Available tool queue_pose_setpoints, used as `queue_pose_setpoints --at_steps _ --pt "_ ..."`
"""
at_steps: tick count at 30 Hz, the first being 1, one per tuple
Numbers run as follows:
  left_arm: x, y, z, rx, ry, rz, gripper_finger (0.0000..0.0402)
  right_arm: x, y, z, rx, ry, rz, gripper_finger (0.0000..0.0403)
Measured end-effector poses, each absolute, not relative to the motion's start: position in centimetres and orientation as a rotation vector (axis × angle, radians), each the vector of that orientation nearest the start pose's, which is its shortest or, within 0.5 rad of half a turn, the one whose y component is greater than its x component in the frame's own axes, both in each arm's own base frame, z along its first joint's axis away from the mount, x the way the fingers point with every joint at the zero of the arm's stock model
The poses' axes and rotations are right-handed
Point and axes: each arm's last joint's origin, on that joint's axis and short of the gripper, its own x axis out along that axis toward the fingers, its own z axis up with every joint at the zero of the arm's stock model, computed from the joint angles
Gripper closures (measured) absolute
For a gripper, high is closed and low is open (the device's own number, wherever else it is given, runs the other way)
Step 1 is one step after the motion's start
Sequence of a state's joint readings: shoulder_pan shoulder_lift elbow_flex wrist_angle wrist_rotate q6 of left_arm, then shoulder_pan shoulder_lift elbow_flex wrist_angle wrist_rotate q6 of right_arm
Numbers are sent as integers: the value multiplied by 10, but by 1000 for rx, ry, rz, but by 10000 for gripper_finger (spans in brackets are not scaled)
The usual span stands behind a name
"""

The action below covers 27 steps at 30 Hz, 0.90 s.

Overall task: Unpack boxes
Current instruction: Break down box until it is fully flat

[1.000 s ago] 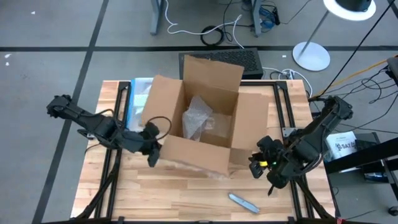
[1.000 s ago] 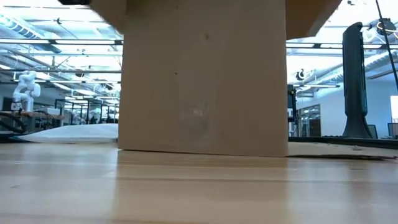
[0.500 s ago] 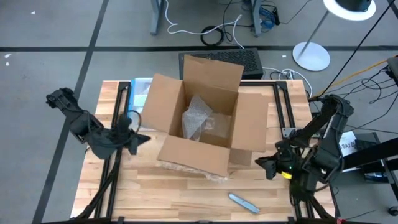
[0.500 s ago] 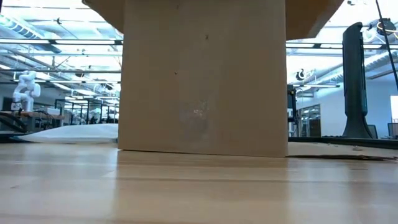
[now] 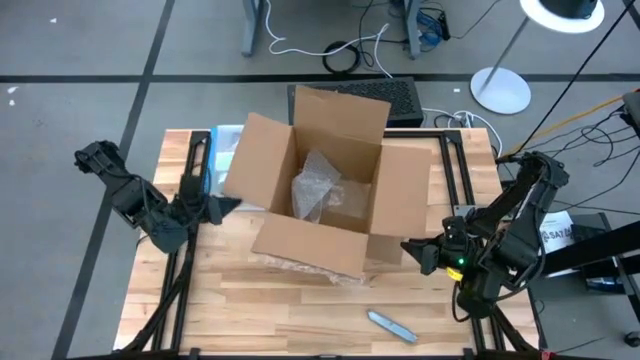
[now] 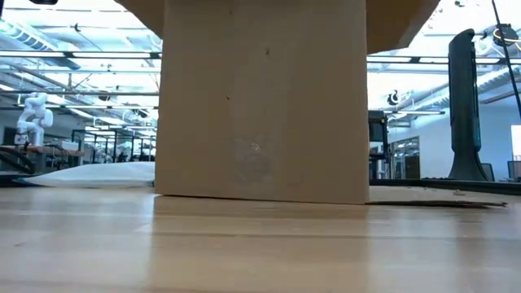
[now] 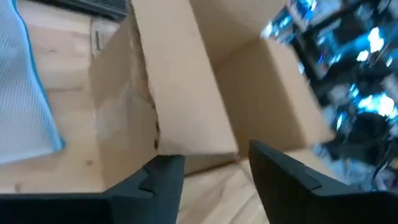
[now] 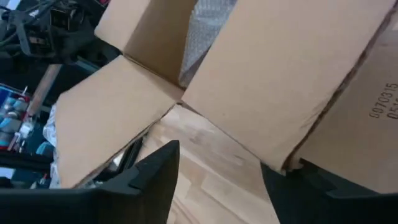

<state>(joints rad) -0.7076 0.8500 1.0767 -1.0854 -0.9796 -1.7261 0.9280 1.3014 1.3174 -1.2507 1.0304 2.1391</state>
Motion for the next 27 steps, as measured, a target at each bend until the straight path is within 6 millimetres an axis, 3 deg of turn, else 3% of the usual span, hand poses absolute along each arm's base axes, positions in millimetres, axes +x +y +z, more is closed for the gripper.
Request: queue_pose_setpoints --at_steps 6,18,27 --pt "107 -59 355 -1082 135 623 199 153 161 345 1039 189 -646 189" --pt "111 -54 358 -1081 11 685 198 159 153 347 1014 98 -683 193" --pt "118 -52 354 -1098 62 716 199 168 139 346 991 75 -759 194"
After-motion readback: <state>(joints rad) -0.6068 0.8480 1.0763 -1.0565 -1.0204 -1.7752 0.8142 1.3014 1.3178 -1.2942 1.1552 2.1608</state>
